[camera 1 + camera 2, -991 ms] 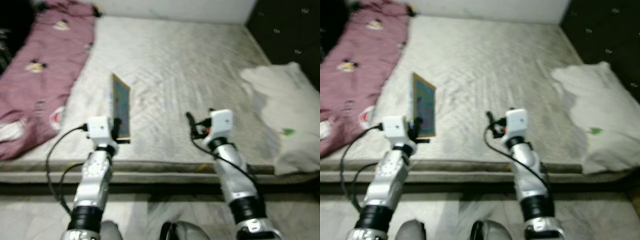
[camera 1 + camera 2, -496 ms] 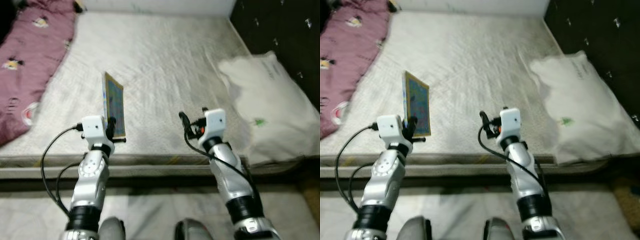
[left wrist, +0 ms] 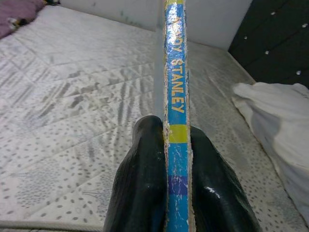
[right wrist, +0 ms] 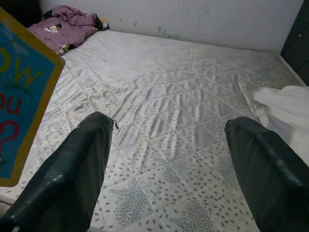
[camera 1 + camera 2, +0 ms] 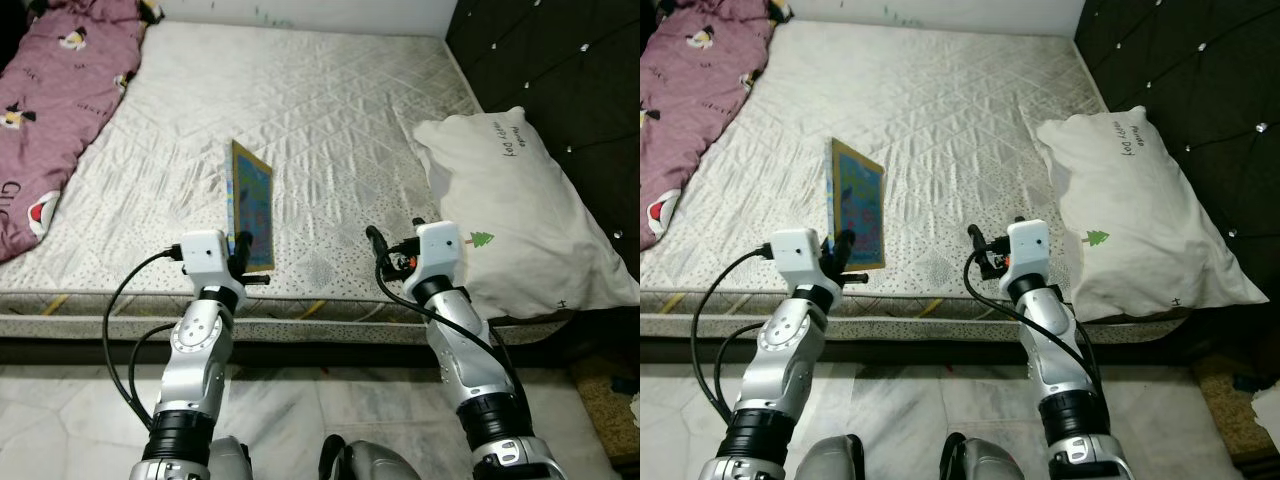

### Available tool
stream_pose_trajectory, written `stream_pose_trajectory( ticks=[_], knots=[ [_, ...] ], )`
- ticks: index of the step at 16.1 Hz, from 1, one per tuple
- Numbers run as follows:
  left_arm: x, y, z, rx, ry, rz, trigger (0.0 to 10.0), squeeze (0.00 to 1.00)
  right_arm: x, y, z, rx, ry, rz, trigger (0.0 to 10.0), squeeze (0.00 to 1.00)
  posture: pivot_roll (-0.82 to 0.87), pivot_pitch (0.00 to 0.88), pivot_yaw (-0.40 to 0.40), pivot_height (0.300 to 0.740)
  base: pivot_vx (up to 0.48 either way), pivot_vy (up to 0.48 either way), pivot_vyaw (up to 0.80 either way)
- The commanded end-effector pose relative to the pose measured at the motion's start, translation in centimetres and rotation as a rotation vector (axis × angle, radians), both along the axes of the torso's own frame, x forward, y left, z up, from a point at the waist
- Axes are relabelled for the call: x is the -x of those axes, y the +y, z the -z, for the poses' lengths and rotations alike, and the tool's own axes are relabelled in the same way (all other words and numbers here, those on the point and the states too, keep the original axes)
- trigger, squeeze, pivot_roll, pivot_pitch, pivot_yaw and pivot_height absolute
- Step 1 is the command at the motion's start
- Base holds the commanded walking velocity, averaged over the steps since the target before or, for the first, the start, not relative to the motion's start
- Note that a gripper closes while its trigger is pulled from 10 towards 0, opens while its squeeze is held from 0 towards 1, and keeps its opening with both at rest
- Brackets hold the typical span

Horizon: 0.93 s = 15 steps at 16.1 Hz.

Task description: Clean up the room

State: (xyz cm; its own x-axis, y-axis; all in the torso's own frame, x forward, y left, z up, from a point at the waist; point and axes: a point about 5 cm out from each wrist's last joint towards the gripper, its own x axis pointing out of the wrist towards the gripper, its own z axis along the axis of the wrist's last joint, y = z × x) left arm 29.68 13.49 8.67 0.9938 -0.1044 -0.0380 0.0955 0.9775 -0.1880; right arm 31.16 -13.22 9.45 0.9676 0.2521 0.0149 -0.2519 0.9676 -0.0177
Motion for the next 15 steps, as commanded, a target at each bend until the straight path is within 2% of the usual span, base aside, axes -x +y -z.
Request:
stream_pose_trajectory(
  ticks=[1,13,15],
  knots=[
    [-0.19,0.15,-1.39,0.008,-0.071,-0.004,10.0,0.0,-0.23,0.01,-0.22,0.009,-0.004,0.002,10.0,0.0,0.02,0.11,-0.057,0.74,0.262,0.0,0.0],
    [-0.24,-0.02,-1.31,0.015,-0.062,0.007,10.0,0.0,-0.33,-0.04,-0.27,0.015,-0.011,0.018,10.0,0.0,0.01,0.114,-0.053,0.74,0.297,0.0,0.0],
    [-0.36,-0.12,-1.51,0.049,-0.065,-0.013,10.0,0.0,-0.35,-0.12,-0.29,0.016,-0.011,0.023,10.0,0.0,0.01,0.122,-0.055,0.74,0.139,0.0,0.0]
  ],
)
